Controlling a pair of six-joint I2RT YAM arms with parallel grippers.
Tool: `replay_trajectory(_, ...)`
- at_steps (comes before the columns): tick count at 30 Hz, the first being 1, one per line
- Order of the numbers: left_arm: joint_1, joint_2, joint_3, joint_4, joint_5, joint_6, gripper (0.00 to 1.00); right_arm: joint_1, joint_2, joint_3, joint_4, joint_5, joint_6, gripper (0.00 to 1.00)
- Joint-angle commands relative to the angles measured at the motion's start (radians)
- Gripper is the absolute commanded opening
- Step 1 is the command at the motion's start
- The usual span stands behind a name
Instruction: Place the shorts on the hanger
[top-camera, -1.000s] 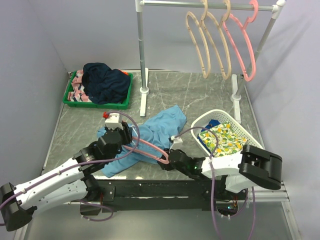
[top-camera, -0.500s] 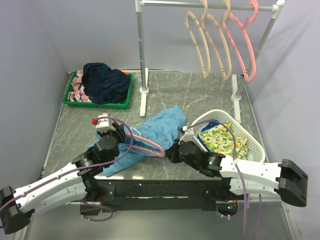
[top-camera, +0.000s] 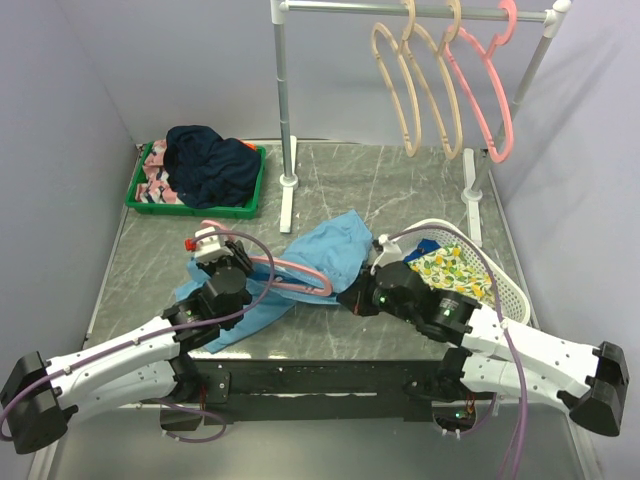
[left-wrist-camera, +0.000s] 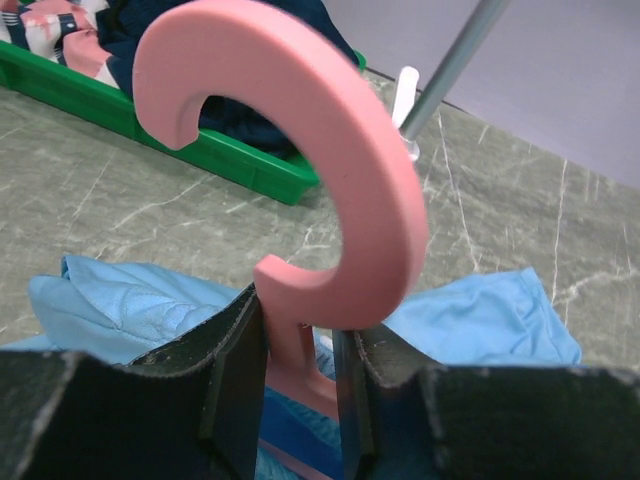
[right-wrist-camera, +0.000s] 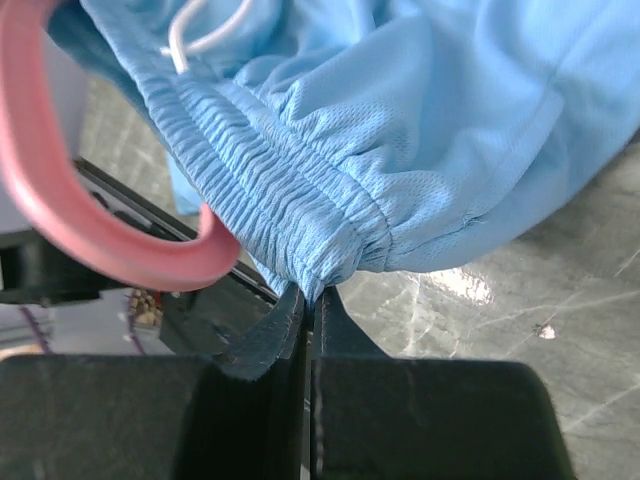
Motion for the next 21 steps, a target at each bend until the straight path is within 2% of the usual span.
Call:
replay_trajectory(1,0.011,0.003,-0.043,-0.026,-0.151,-0.038,0.01,-0.066,-0.021,0.103,-0.165,-0.065,-0.028,0.0)
replay_trajectory(14,0.009,0.084,-0.04,-0.018,-0.235,-0.084,0.01,-0.125,0.049,0.394,-0.355,-0.139,-0.025,0.0)
replay_trajectory(19,0.008,0.092,-0.025,-0.076,-0.29,-0.154,0.01,-0.175,0.132,0.491,-0.457,-0.299,0.014,0.0)
replay_trajectory(21,0.008,0.098,-0.023,-0.072,-0.31,-0.156,0.01,-0.18,0.15,0.511,-0.446,-0.344,0.032,0.0)
